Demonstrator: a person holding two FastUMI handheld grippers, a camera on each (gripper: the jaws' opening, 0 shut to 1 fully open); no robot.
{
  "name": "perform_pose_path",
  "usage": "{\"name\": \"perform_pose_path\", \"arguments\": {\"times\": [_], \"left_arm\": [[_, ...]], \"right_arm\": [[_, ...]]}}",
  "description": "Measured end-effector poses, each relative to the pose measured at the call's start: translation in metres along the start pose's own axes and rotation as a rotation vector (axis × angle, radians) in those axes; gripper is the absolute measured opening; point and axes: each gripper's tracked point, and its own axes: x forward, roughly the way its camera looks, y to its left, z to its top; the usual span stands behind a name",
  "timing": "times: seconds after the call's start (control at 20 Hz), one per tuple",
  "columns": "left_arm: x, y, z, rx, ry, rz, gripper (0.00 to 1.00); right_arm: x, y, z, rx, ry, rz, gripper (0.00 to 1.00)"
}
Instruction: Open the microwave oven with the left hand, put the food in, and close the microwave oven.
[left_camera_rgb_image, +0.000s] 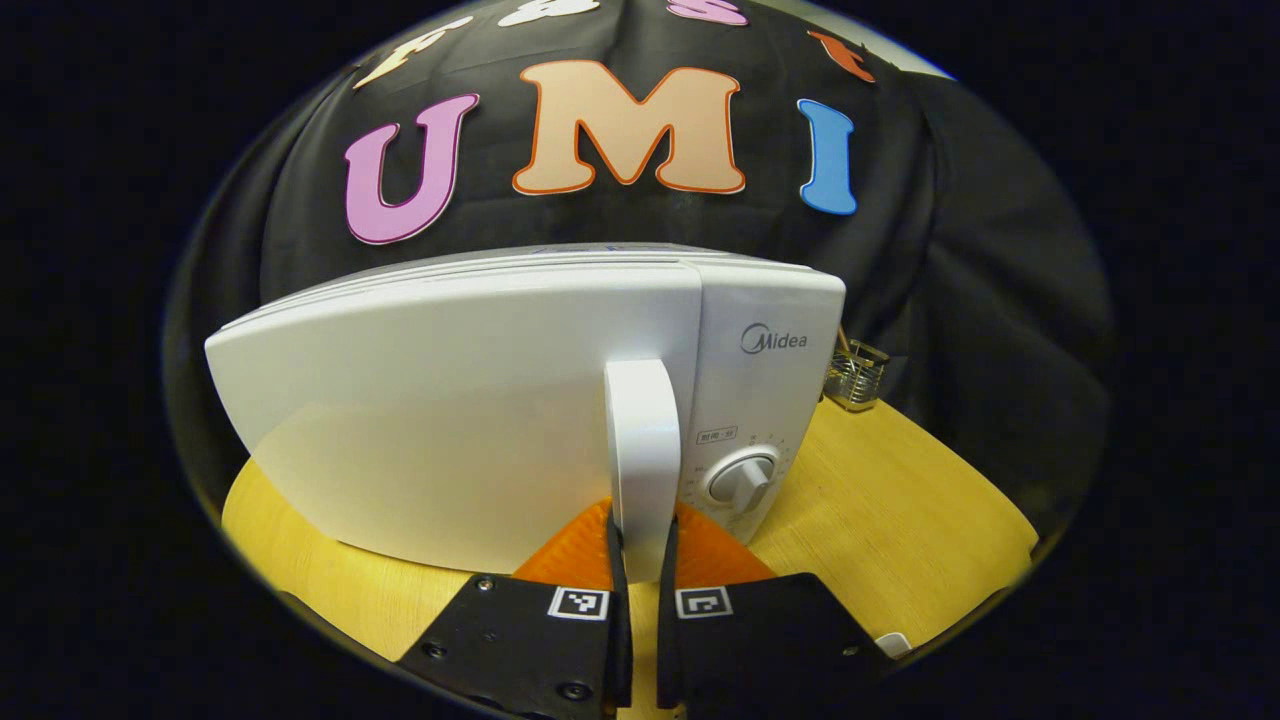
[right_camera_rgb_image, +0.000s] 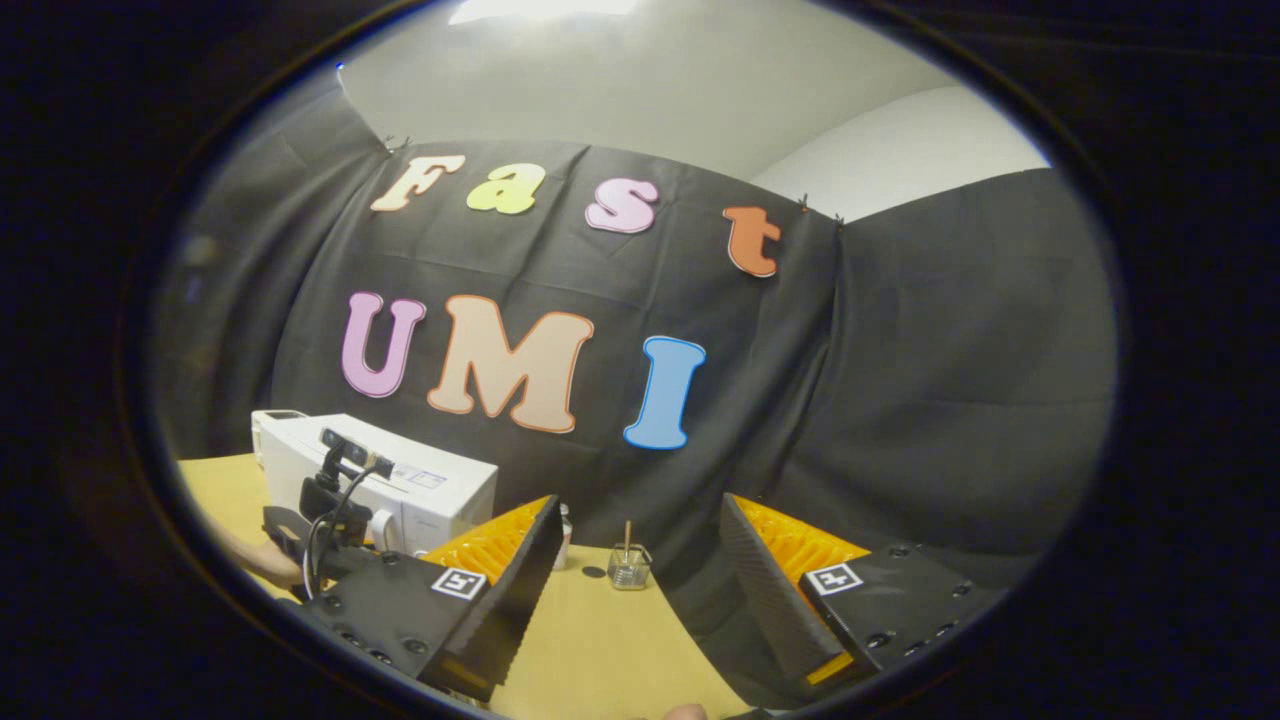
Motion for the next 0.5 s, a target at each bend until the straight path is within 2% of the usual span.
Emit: {"name": "perform_pose_path", "arguments": {"times": [0.1,0.15,0.25,0.4,0.5], "left_arm": [[-0.018,-0.002,-0.019,-0.033,0.046,0.018,0.07],[-0.030,-0.001,-0.014,-0.020,-0.013,0.012,0.07],[-0.055,0.001,-0.027,0.013,-0.019,-0.016,0.07],[-0.087,0.005,-0.044,-0.029,0.006,-0.063,0.07],[-0.110,0.013,-0.051,-0.012,-0.006,-0.079,0.08]], "right_arm": [[-0.002,0.001,-0.001,-0.007,0.001,0.007,0.94],[-0.003,-0.001,-0.001,-0.016,-0.001,0.001,0.94],[-0.004,0.000,-0.003,-0.004,0.000,0.000,0.94],[0.000,0.017,-0.012,0.007,0.022,0.042,0.95],[0.002,0.030,-0.010,0.000,0.019,0.077,0.95]]}}
